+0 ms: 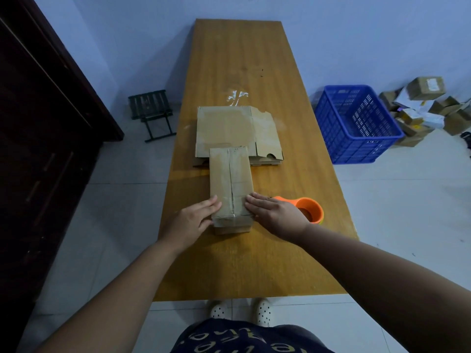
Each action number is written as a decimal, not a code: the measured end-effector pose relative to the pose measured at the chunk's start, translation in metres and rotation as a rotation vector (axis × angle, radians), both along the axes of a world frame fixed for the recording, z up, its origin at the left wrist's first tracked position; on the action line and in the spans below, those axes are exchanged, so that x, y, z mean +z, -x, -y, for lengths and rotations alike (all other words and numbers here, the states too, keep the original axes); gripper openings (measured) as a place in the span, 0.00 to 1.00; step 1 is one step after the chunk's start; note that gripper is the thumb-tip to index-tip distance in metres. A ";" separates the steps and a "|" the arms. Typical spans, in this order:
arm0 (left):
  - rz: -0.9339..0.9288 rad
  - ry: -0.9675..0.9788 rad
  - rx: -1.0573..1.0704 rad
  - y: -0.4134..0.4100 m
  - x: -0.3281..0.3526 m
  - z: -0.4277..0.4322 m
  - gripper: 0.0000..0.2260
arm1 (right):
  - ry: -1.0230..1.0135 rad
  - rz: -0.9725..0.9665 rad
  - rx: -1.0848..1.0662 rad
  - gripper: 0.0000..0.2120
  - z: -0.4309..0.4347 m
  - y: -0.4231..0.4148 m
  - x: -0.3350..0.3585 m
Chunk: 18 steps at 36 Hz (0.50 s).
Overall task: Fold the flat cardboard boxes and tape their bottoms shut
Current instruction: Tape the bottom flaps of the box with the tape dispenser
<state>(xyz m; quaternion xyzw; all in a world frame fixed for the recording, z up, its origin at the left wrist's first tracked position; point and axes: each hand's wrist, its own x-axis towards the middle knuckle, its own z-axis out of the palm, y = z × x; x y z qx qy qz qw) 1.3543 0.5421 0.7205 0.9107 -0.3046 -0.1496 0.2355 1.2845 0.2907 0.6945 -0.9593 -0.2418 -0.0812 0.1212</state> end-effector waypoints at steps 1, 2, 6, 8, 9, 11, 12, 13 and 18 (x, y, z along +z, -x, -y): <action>0.006 0.006 0.004 0.000 -0.001 0.000 0.23 | -0.011 0.016 -0.002 0.22 0.000 0.000 -0.001; 0.010 0.011 0.008 0.001 -0.002 0.000 0.23 | -0.017 0.030 -0.006 0.22 0.000 -0.001 -0.002; 0.008 0.021 0.013 0.001 -0.003 -0.001 0.23 | -0.040 0.035 -0.036 0.19 -0.002 -0.001 -0.004; 0.010 0.023 0.022 0.002 -0.002 0.000 0.22 | -0.047 0.035 -0.038 0.19 -0.003 -0.001 -0.005; 0.011 0.026 0.032 0.002 -0.002 0.001 0.22 | -0.042 0.045 -0.032 0.19 -0.003 0.000 -0.006; 0.020 0.034 0.051 0.003 -0.001 0.002 0.22 | -0.029 0.079 -0.014 0.20 -0.002 -0.001 -0.006; 0.029 0.033 0.059 0.003 -0.001 0.003 0.21 | -0.024 0.094 -0.007 0.20 -0.001 -0.002 -0.007; 0.043 0.027 0.063 0.003 -0.002 0.004 0.21 | -0.020 0.107 0.000 0.21 -0.001 -0.002 -0.007; 0.182 0.007 0.010 0.003 -0.014 0.003 0.22 | -0.032 0.140 0.004 0.21 -0.001 -0.002 -0.010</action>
